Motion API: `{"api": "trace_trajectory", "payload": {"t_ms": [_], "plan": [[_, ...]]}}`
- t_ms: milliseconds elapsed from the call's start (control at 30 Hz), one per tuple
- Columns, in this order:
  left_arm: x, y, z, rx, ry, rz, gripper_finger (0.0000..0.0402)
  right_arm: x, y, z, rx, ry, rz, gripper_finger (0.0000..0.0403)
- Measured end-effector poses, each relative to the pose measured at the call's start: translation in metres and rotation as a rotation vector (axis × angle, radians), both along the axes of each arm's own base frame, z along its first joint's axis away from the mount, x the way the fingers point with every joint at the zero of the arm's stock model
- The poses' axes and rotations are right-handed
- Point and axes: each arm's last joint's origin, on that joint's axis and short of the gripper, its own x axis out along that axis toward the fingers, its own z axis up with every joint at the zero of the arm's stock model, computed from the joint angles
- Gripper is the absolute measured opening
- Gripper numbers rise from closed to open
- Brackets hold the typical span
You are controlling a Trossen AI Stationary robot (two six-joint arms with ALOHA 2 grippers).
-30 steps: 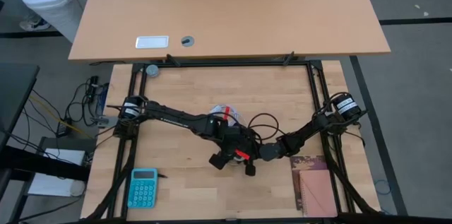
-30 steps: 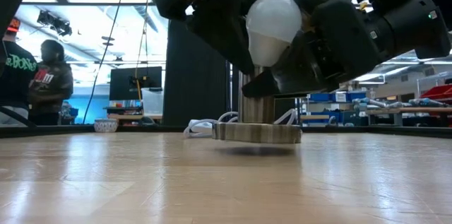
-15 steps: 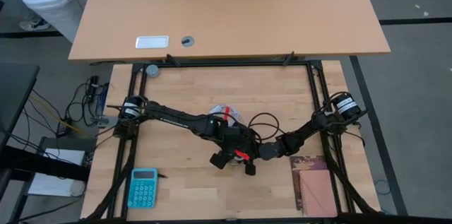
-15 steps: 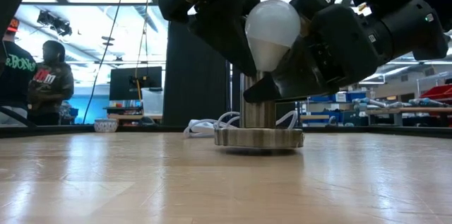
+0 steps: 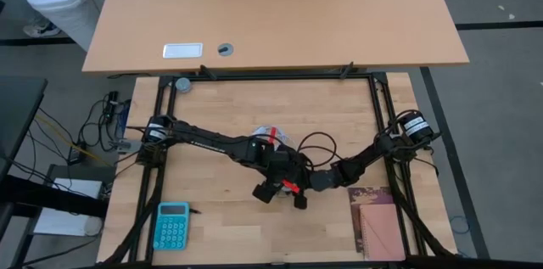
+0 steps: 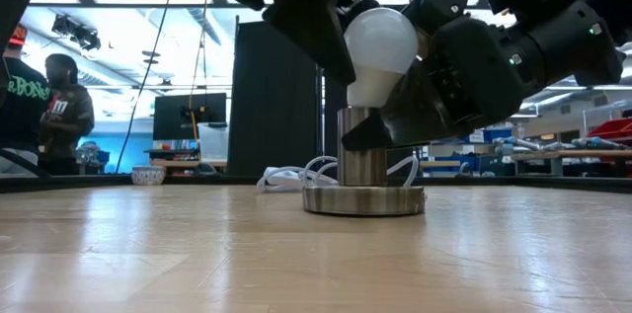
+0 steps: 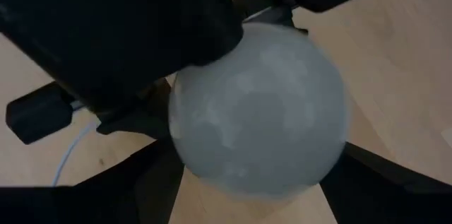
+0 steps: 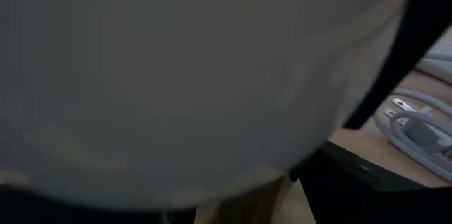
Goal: Screw lightbulb
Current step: Insert the white lightbulb into the lamp socket
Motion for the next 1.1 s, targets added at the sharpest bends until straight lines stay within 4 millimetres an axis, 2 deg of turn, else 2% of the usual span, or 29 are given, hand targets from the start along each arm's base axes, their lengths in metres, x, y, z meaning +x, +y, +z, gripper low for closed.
{"api": "trace_trajectory", "payload": {"t_ms": [267,733,1100], "plan": [[-0.001,-0.013,0.001,0.005,-0.014,0.042,0.0301,0.001,-0.004,0.0,-0.002,0.002,-0.012,0.021],[-0.003,-0.011,-0.012,0.079,-0.007,0.094,0.0284,0.001,-0.003,0.0,0.007,0.004,0.006,0.0212],[-0.004,-0.012,-0.012,0.058,-0.001,0.097,0.0295,0.001,-0.007,-0.003,0.0,0.039,0.021,0.0267]]}}
